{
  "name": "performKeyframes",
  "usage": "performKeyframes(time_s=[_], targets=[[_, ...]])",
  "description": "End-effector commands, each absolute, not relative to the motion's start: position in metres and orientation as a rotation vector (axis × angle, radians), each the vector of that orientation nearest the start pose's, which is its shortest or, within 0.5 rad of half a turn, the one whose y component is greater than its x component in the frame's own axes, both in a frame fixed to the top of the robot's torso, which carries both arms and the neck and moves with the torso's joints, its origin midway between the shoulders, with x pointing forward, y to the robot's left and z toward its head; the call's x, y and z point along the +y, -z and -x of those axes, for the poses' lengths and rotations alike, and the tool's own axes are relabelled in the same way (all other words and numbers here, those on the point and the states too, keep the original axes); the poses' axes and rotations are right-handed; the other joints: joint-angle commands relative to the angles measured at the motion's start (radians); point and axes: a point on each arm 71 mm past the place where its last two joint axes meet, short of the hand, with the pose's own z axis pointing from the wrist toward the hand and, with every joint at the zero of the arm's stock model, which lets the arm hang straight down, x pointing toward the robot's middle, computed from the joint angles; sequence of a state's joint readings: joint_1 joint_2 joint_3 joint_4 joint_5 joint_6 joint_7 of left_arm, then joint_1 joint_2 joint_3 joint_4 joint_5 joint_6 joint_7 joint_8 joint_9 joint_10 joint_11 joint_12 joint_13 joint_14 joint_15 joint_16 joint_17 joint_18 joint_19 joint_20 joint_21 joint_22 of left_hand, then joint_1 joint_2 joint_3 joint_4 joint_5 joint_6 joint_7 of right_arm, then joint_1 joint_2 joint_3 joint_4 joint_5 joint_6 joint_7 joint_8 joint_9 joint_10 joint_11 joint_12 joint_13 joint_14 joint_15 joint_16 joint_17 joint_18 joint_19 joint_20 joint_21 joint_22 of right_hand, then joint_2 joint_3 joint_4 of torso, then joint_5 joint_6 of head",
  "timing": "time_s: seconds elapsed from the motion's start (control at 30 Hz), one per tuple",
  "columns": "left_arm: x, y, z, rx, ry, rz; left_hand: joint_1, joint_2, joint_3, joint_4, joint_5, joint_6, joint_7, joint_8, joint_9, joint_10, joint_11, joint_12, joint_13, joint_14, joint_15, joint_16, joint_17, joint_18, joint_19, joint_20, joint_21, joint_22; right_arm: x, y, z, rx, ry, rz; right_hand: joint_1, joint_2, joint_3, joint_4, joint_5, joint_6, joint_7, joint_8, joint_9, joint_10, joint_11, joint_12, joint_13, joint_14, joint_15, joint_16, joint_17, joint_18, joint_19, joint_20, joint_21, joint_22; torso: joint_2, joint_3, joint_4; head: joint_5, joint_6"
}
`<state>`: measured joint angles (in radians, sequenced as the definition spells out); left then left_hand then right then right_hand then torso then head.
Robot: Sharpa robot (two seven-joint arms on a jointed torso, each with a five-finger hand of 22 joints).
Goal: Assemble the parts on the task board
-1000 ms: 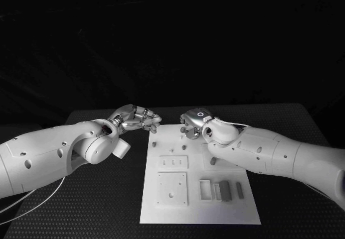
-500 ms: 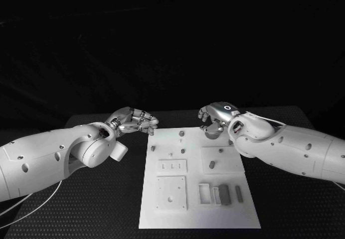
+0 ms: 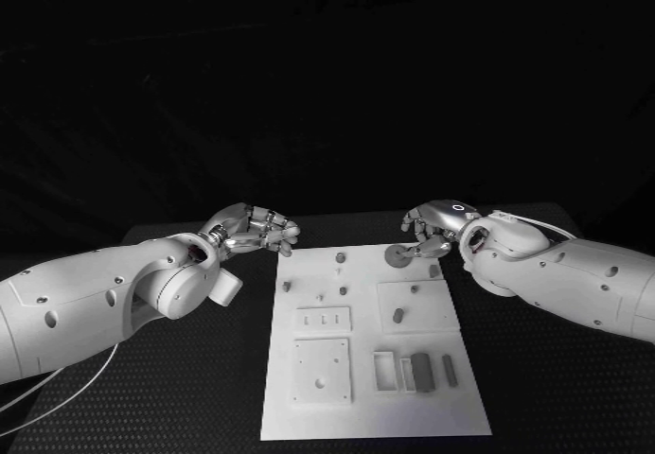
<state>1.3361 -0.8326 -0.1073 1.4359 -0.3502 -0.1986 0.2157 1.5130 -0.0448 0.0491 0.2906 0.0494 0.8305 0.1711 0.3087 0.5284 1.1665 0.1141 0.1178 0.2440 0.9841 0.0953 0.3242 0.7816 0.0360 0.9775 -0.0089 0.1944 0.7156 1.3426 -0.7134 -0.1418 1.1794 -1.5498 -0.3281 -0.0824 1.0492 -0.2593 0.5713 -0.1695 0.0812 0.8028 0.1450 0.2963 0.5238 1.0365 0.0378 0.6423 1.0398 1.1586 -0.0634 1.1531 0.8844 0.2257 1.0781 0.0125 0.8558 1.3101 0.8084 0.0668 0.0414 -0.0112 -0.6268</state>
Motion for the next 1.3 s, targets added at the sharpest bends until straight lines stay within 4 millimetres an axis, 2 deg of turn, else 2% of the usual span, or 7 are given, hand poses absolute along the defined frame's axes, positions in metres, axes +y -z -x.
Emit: performKeyframes(time_s=[0.03, 0.13, 0.23, 0.3, 0.43, 0.7, 1.3], targets=[[0.216, 0.146, -0.516, 1.650, 1.372, 0.696, 0.004, -0.003, 0.005, 0.000, 0.000, 0.002, 0.000, -0.004, 0.001, 0.002, 0.002, -0.008, 0.001, 0.003, 0.001, -0.006, 0.002, 0.020, 0.003, 0.005, -0.002, 0.001, -0.237, 0.167, -0.561, 1.656, -0.370, 0.279, 0.000, 0.000, 0.005, -0.003, -0.002, -0.001, 0.009, -0.005, 0.003, -0.033, 0.008, 0.010, 0.008, -0.013, 0.002, 0.007, -0.004, 0.036, -0.013, 0.001, 0.006, 0.021, 0.001, -0.0023, 0.0030, -0.010, 0.001], [0.216, 0.146, -0.517, 1.651, 1.370, 0.696, 0.004, -0.003, 0.005, 0.000, 0.000, 0.001, 0.001, -0.004, 0.001, 0.002, 0.003, -0.008, 0.002, 0.003, 0.001, -0.006, 0.002, 0.020, 0.003, 0.005, -0.002, 0.002, -0.237, 0.171, -0.564, 1.655, -0.363, 0.278, 0.000, 0.002, 0.003, -0.007, -0.002, -0.007, 0.007, -0.007, 0.005, -0.020, 0.005, 0.072, 0.048, -0.017, -0.001, 0.030, -0.002, 0.036, -0.015, 0.002, 0.021, 0.022, 0.001, -0.0028, 0.0050, -0.016, 0.001], [0.216, 0.146, -0.517, 1.653, 1.369, 0.697, 0.004, -0.002, 0.005, 0.000, 0.000, 0.001, 0.001, -0.005, 0.001, 0.001, 0.003, -0.009, 0.002, 0.003, 0.001, -0.007, 0.003, 0.020, 0.003, 0.005, -0.002, 0.002, -0.236, 0.172, -0.565, 1.659, -0.359, 0.281, 0.000, 0.003, 0.004, -0.007, -0.001, -0.017, 0.002, -0.013, 0.008, -0.034, 0.000, 0.251, 0.162, -0.027, -0.010, 0.136, 0.053, 0.036, -0.018, 0.000, 0.043, 0.020, 0.001, -0.0024, 0.0054, -0.014, 0.000], [0.215, 0.146, -0.517, 1.655, 1.370, 0.697, 0.004, -0.002, 0.005, 0.000, 0.000, 0.001, 0.002, -0.005, 0.001, 0.001, 0.003, -0.009, 0.002, 0.003, 0.001, -0.007, 0.003, 0.020, 0.003, 0.005, -0.002, 0.002, -0.236, 0.173, -0.565, 1.663, -0.357, 0.284, -0.003, 0.003, 0.004, -0.005, -0.002, -0.019, -0.001, -0.014, 0.010, -0.040, -0.002, 0.328, 0.194, -0.029, -0.005, 0.189, 0.076, 0.036, -0.015, -0.004, 0.061, 0.021, 0.001, -0.0017, 0.0076, -0.016, -0.002], [0.214, 0.147, -0.517, 1.658, 1.371, 0.697, 0.004, -0.003, 0.004, 0.000, 0.000, 0.000, 0.002, -0.005, 0.001, 0.001, 0.003, -0.010, 0.002, 0.003, 0.001, -0.007, 0.003, 0.020, 0.003, 0.005, -0.002, 0.002, -0.235, 0.174, -0.568, 1.677, -0.351, 0.293, -0.005, 0.010, 0.006, -0.005, -0.003, -0.012, -0.003, -0.010, 0.015, -0.040, -0.006, 0.428, 0.216, -0.035, -0.008, 0.267, 0.110, 0.036, -0.010, -0.011, 0.087, 0.021, 0.001, -0.0038, 0.0049, -0.017, -0.004], [0.211, 0.147, -0.516, 1.664, 1.377, 0.693, 0.003, -0.003, 0.004, 0.000, 0.000, -0.001, 0.003, -0.006, 0.001, 0.000, 0.004, -0.011, 0.003, 0.003, 0.001, -0.008, 0.004, 0.020, 0.003, 0.005, -0.003, 0.002, -0.236, 0.184, -0.572, 1.703, -0.333, 0.291, -0.003, 0.027, 0.012, -0.004, -0.003, 0.006, -0.007, -0.002, 0.020, -0.039, -0.009, 0.482, 0.211, -0.033, -0.011, 0.302, 0.115, 0.036, -0.002, -0.019, 0.110, 0.020, 0.002, -0.0035, 0.0062, -0.017, -0.007], [0.210, 0.147, -0.515, 1.670, 1.379, 0.693, 0.001, -0.003, 0.004, 0.001, 0.000, -0.002, 0.005, -0.008, 0.001, -0.001, 0.004, -0.014, 0.004, 0.003, 0.002, -0.010, 0.006, 0.020, 0.002, 0.006, -0.003, 0.003, -0.234, 0.191, -0.576, 1.731, -0.335, 0.286, -0.001, 0.092, 0.013, -0.028, -0.003, 0.042, -0.002, 0.006, 0.021, -0.051, -0.004, 0.505, 0.175, -0.040, -0.007, 0.317, 0.106, 0.036, -0.009, -0.023, 0.125, 0.018, 0.001, -0.0030, 0.0049, -0.009, -0.015]])
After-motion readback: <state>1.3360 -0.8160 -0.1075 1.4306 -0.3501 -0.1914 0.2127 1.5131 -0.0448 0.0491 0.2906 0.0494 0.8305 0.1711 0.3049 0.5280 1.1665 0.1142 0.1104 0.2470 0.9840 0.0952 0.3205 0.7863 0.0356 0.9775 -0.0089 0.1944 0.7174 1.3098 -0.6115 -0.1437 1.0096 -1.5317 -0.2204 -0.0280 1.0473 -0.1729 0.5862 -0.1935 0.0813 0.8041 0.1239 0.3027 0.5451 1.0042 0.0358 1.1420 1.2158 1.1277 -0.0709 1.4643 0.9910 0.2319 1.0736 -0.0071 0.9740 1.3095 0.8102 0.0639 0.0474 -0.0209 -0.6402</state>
